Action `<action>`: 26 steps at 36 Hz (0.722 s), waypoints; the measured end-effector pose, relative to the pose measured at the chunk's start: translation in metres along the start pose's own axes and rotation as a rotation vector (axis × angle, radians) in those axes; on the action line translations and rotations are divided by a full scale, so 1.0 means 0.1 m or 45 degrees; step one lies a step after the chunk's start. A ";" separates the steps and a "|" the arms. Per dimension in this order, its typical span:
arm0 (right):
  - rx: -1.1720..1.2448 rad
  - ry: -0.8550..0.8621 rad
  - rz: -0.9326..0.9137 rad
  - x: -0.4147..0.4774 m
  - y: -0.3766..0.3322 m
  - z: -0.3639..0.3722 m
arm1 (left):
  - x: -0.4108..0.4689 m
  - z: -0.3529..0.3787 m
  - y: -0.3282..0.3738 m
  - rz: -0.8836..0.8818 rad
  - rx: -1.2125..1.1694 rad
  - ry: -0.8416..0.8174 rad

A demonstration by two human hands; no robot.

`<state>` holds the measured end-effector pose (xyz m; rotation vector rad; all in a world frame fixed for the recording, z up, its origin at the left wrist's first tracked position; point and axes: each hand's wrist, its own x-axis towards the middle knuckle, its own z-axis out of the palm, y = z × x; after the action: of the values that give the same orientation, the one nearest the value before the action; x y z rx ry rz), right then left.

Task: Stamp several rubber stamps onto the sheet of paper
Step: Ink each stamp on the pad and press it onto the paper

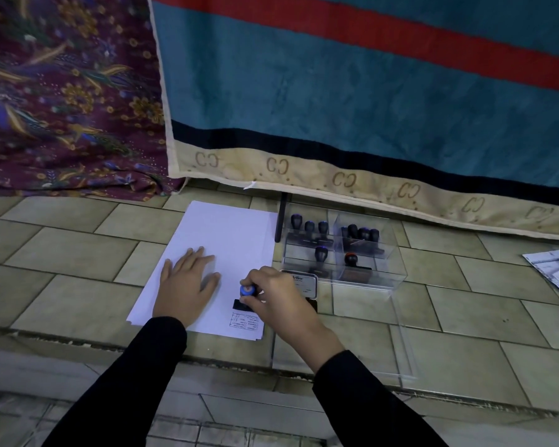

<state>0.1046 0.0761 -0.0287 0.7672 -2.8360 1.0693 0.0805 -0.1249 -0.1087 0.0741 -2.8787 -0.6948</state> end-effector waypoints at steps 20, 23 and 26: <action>-0.156 -0.039 0.019 -0.04 -0.11 0.12 | -0.02 0.00 0.01 0.006 0.008 0.002; -0.136 -0.030 0.047 -0.01 -0.11 0.11 | -0.02 0.01 0.01 0.007 0.015 0.000; -0.125 -0.041 0.017 -0.04 -0.09 0.13 | -0.01 0.00 0.01 0.008 0.023 -0.006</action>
<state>0.1136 0.0640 -0.0338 0.7658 -2.8989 0.9198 0.0815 -0.1239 -0.1083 0.0654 -2.8886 -0.6686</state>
